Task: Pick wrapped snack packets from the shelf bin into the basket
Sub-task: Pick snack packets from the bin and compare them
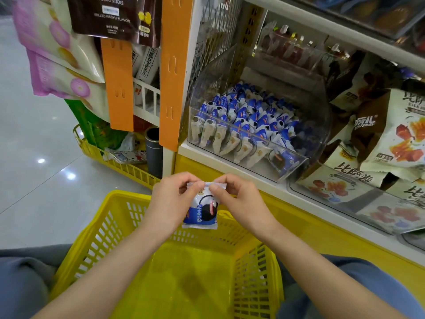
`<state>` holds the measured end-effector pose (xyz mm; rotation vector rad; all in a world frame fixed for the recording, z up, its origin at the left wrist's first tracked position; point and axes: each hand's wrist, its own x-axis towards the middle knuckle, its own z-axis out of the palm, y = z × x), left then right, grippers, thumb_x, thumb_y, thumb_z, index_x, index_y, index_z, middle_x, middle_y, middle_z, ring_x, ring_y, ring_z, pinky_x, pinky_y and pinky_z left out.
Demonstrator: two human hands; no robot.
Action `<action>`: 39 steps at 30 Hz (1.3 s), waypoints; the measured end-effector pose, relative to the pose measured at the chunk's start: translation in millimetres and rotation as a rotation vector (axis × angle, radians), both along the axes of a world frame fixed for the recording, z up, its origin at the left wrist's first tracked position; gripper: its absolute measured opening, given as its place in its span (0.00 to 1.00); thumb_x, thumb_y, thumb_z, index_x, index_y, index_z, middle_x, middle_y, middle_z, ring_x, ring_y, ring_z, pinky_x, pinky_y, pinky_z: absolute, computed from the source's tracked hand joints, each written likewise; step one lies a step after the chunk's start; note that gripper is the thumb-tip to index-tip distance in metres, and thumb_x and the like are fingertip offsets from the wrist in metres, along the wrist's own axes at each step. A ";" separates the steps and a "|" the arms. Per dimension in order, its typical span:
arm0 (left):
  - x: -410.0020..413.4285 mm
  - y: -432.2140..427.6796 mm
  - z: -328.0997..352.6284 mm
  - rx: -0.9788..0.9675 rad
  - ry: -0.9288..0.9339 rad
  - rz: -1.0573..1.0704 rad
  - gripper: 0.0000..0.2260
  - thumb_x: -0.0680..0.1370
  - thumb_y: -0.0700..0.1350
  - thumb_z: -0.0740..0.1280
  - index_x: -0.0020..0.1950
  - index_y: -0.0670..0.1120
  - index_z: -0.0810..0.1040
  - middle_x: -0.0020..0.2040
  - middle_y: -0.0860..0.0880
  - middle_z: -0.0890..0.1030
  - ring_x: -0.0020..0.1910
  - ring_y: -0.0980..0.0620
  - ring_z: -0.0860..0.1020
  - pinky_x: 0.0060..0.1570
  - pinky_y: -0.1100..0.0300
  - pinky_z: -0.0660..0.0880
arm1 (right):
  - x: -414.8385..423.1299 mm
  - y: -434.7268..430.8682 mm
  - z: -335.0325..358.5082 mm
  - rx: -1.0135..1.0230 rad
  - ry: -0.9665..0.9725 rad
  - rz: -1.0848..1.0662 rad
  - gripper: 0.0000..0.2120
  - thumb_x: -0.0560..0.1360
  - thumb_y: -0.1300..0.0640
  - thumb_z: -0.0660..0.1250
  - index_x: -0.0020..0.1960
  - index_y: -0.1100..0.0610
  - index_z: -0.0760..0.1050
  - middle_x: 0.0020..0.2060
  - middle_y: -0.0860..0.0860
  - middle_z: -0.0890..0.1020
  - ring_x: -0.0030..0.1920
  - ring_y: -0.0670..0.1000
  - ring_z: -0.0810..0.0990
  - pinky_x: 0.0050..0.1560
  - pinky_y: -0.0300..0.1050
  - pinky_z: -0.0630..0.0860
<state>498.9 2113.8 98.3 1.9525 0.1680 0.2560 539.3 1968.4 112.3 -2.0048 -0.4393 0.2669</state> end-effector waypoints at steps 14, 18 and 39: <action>2.7 -1.8 -3.4 -0.061 0.035 0.054 0.06 0.76 0.43 0.67 0.41 0.51 0.72 0.39 0.52 0.78 0.39 0.55 0.77 0.38 0.66 0.73 | -3.2 -5.1 6.4 -0.214 -0.515 -0.098 0.05 0.74 0.53 0.67 0.45 0.54 0.78 0.39 0.45 0.81 0.41 0.43 0.78 0.39 0.40 0.76; 6.2 -0.2 -1.0 -0.286 0.284 0.046 0.13 0.81 0.48 0.57 0.39 0.46 0.74 0.38 0.46 0.78 0.33 0.51 0.77 0.32 0.58 0.75 | -3.5 -6.1 8.8 -0.114 -0.480 -0.088 0.04 0.74 0.54 0.67 0.44 0.54 0.78 0.39 0.45 0.80 0.42 0.42 0.78 0.41 0.37 0.75; 0.3 -8.7 -1.2 -0.371 0.233 -0.022 0.08 0.78 0.41 0.62 0.57 0.46 0.73 0.46 0.48 0.81 0.43 0.53 0.79 0.43 0.59 0.76 | -7.1 4.0 8.0 0.190 0.332 -0.148 0.10 0.79 0.60 0.58 0.56 0.63 0.73 0.51 0.58 0.81 0.42 0.46 0.81 0.40 0.37 0.79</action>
